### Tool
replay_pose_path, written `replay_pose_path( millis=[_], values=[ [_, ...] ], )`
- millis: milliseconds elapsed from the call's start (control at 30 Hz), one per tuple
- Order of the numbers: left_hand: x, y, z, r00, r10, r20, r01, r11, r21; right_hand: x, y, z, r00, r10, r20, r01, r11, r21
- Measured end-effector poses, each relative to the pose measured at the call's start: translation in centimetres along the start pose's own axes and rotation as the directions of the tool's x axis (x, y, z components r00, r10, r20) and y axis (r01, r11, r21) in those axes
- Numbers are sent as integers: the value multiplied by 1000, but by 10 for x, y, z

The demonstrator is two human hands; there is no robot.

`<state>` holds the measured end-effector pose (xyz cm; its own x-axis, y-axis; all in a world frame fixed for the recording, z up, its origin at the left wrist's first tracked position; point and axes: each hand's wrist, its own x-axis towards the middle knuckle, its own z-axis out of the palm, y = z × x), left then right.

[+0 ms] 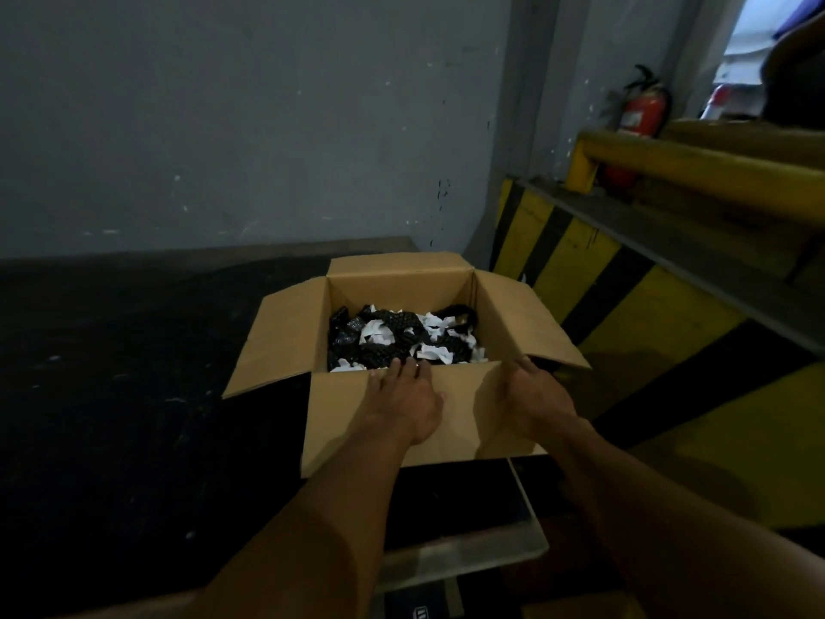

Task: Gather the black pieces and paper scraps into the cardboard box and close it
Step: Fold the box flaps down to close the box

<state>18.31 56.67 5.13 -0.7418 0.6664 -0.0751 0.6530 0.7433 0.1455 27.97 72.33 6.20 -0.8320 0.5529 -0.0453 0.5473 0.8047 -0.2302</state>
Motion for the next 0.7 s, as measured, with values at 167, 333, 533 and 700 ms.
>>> replay_pose_path(
  millis=[167, 333, 533, 700],
  values=[
    [-1, 16, -2, 997, -11, 75, 11, 1000, -4, 6, 8, -6, 990, 128, 57, -135, 980, 145],
    [-2, 29, 9, 998, -67, 19, 67, 998, -4, 16, 13, -3, 932, 346, 106, -355, 817, 453],
    [0, 34, 8, 996, -84, -8, 84, 996, 26, 36, 16, -12, 799, 562, 213, -427, 281, 860],
    [5, 33, 9, 994, -112, 16, 112, 994, -2, 46, 10, -30, 651, 662, 371, -251, -273, 929]
  ],
)
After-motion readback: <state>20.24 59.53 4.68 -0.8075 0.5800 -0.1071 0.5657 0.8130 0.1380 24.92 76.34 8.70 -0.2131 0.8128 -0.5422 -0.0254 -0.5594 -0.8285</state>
